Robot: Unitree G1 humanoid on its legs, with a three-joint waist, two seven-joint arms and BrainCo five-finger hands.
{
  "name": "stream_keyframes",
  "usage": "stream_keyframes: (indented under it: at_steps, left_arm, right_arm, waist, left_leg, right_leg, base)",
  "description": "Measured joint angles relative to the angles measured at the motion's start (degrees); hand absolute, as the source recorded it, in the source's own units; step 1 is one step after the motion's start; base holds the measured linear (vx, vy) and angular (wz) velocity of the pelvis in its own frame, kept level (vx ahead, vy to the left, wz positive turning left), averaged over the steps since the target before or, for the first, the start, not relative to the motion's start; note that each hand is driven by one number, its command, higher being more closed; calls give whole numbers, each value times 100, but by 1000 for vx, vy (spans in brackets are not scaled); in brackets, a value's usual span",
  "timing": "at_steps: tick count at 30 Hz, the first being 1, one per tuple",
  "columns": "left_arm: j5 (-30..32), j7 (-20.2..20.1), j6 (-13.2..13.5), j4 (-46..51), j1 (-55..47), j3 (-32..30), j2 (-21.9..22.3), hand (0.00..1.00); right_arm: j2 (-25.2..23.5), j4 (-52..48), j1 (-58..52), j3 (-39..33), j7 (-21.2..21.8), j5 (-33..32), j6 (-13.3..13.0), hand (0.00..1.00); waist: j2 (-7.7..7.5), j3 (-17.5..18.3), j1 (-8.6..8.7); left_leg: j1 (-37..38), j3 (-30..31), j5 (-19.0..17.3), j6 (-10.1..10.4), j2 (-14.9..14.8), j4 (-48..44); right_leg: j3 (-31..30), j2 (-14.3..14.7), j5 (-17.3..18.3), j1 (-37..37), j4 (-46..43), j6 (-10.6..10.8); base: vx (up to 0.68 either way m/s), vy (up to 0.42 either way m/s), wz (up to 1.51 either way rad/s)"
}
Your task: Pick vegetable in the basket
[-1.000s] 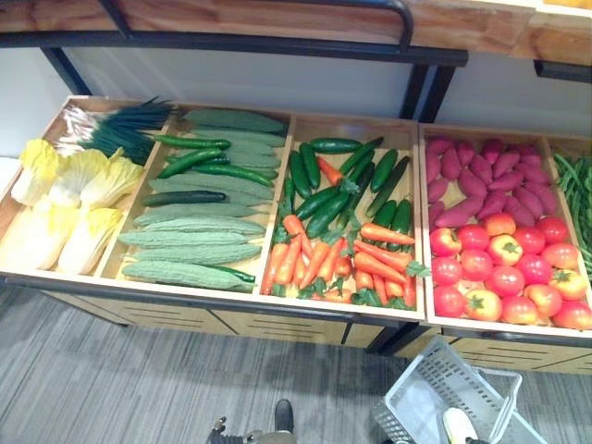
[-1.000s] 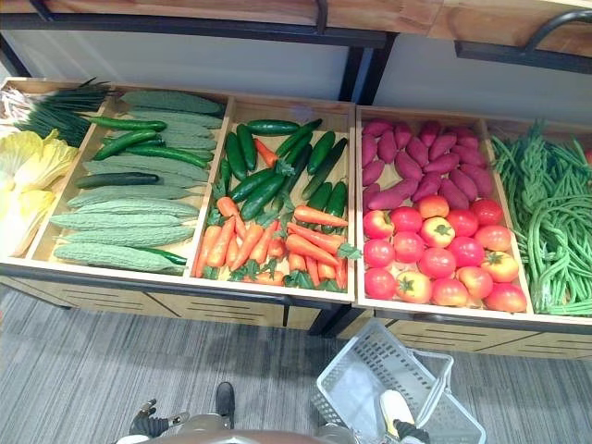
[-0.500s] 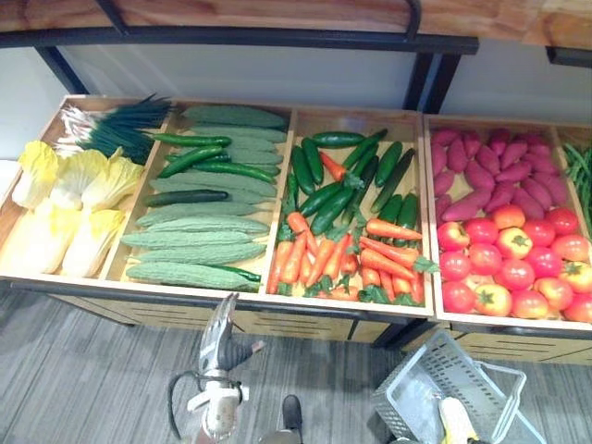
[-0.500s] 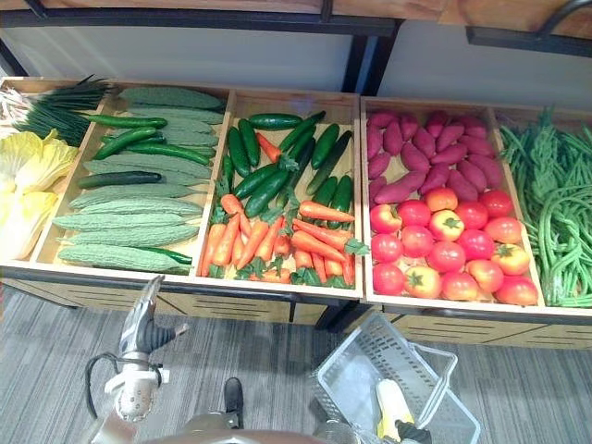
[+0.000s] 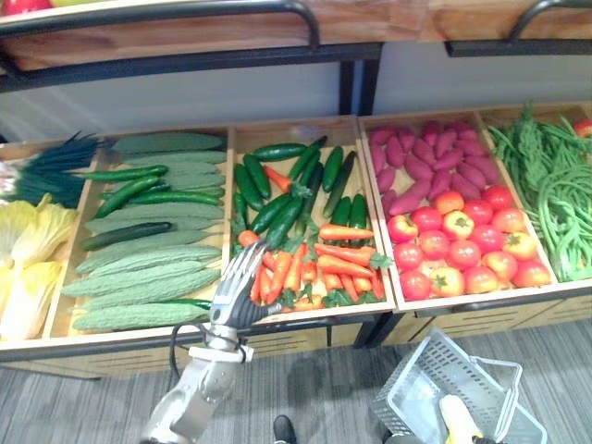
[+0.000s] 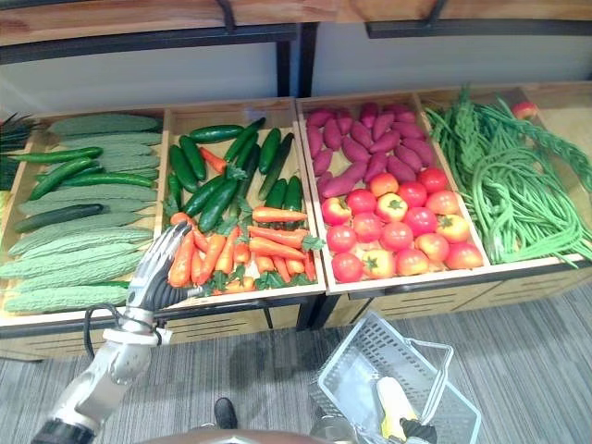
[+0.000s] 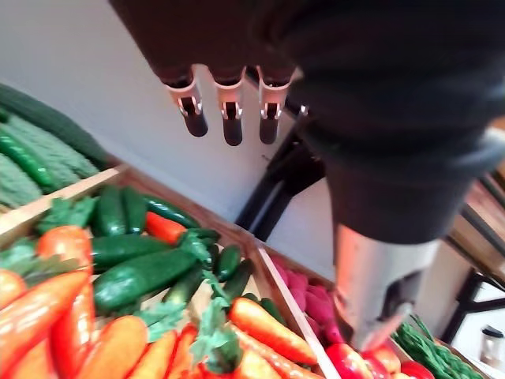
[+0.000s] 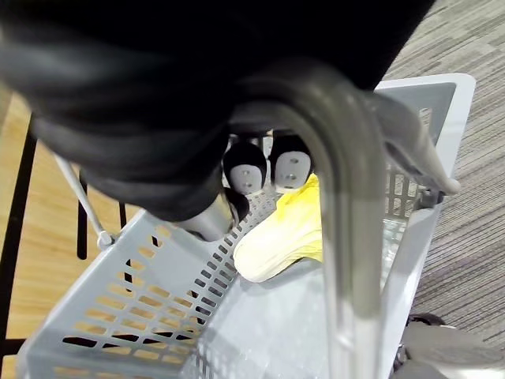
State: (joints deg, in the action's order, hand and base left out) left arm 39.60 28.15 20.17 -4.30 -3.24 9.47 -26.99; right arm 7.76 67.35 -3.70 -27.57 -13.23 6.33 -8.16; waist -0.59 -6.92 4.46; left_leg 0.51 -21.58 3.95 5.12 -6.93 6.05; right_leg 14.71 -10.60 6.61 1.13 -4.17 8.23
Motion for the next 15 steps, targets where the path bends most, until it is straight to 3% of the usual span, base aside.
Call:
stream_keyframes:
  at_steps: [6, 8, 15]
  left_arm:
    - [-1, -204, -16, -774, 932, 384, -362, 0]
    - [-2, -257, -40, -1014, 1064, 472, -495, 0]
    - [-9, -590, -69, -1591, 1795, 1114, -780, 0]
  right_arm:
    - [121, -357, -19, 244, 11, 174, 3, 100]
    - [229, -468, 13, 420, 32, 295, 3, 100]
    - [510, -933, 28, 567, 117, 734, -6, 100]
  waist:
    - [57, -2, 53]
    - [77, 3, 163]
    - [236, -57, 272]
  left_leg:
    - [37, -471, -8, 14, -46, -2]
    - [93, -613, -5, 14, -38, -3]
    - [210, -970, 17, 40, -78, -4]
  right_leg:
    - [-480, 62, -93, -241, -22, -33]
    - [-602, 58, -94, -269, -44, -32]
    - [-894, 92, -96, -409, -217, -33]
  base:
    - [43, 3, -40]
    - [49, 1, -30]
    - [18, 2, -18]
